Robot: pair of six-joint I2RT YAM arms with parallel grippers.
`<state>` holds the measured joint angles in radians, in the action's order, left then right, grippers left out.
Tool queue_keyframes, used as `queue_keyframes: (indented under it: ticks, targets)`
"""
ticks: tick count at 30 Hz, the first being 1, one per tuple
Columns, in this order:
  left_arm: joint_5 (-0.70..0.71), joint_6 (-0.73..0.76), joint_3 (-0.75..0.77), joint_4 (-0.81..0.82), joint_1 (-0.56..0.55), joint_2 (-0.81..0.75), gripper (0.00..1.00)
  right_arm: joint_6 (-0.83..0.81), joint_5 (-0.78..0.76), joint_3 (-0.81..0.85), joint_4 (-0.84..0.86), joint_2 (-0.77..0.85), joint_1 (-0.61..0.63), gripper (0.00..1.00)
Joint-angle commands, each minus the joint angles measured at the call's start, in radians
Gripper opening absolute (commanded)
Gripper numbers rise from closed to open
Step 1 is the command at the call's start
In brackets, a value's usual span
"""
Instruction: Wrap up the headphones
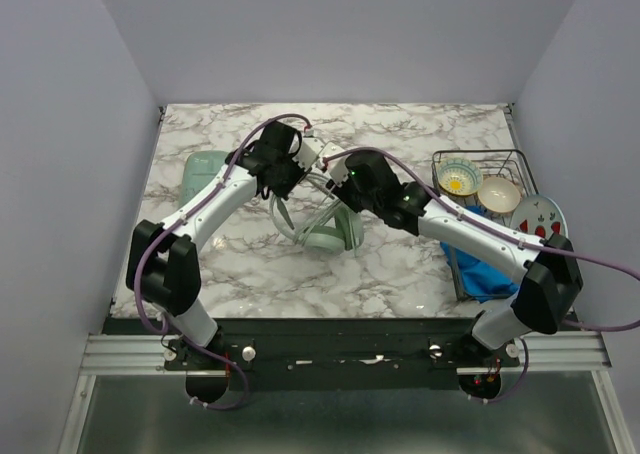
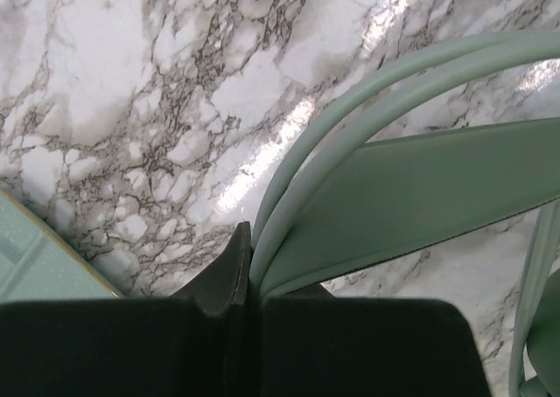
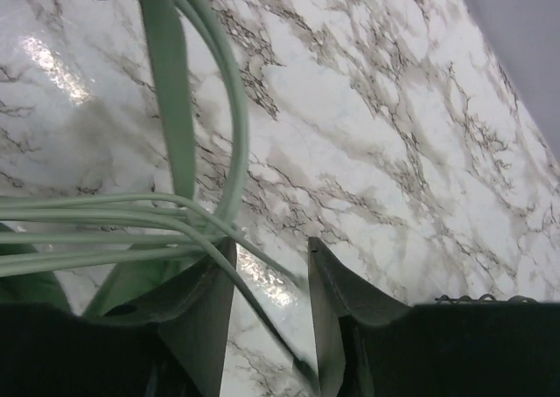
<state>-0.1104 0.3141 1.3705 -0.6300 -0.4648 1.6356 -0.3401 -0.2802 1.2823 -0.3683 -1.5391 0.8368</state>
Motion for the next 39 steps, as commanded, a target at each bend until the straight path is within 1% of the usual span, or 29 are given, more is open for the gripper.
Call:
queue_keyframes:
  ticks: [1,8,13,16,17,18,20,21,22,24,28,29,32,35,39]
  targets:
    - [-0.031,-0.013,0.026,-0.085,-0.006,-0.079,0.00,-0.139,0.055,-0.057,0.031,0.048,-0.039,0.50]
    - [-0.028,0.005,0.016,-0.071,-0.006,-0.123,0.00,-0.137,0.194,-0.149,0.068,0.099,-0.059,0.50]
    - [-0.015,0.048,0.019,-0.068,-0.006,-0.151,0.00,-0.123,0.225,-0.211,0.126,0.158,-0.087,0.51]
    - [-0.034,0.127,0.012,-0.074,-0.017,-0.178,0.00,-0.108,0.266,-0.238,0.164,0.207,-0.114,0.51]
    - [-0.028,0.152,0.006,-0.074,-0.023,-0.192,0.00,-0.094,0.309,-0.253,0.175,0.221,-0.123,0.51]
    - [-0.020,0.210,-0.004,-0.071,-0.041,-0.201,0.00,-0.086,0.328,-0.261,0.195,0.238,-0.142,0.51]
    - [0.024,0.253,-0.033,-0.050,-0.063,-0.217,0.00,-0.070,0.370,-0.279,0.216,0.278,-0.156,0.51]
    - [0.085,0.276,-0.040,-0.043,-0.089,-0.217,0.00,-0.063,0.380,-0.284,0.238,0.287,-0.160,0.51]
    - [0.103,0.281,-0.048,-0.039,-0.095,-0.217,0.00,-0.056,0.391,-0.285,0.247,0.299,-0.162,0.51]
    - [0.127,0.278,-0.053,-0.025,-0.104,-0.211,0.00,-0.031,0.429,-0.279,0.268,0.298,-0.163,0.51]
    - [0.126,0.266,-0.088,0.012,-0.126,-0.226,0.00,0.039,0.479,-0.261,0.316,0.269,-0.163,0.49]
    - [0.126,0.257,-0.090,0.024,-0.129,-0.230,0.00,0.068,0.542,-0.258,0.327,0.254,-0.163,0.48]
    - [0.136,0.229,-0.088,0.041,-0.130,-0.232,0.00,0.098,0.657,-0.250,0.344,0.225,-0.163,0.47]
    - [0.181,0.200,-0.079,0.061,-0.132,-0.226,0.00,0.150,0.638,-0.258,0.342,0.183,-0.162,0.44]
    - [0.181,0.148,-0.065,0.059,-0.132,-0.217,0.00,0.171,0.664,-0.310,0.339,0.175,-0.163,0.42]
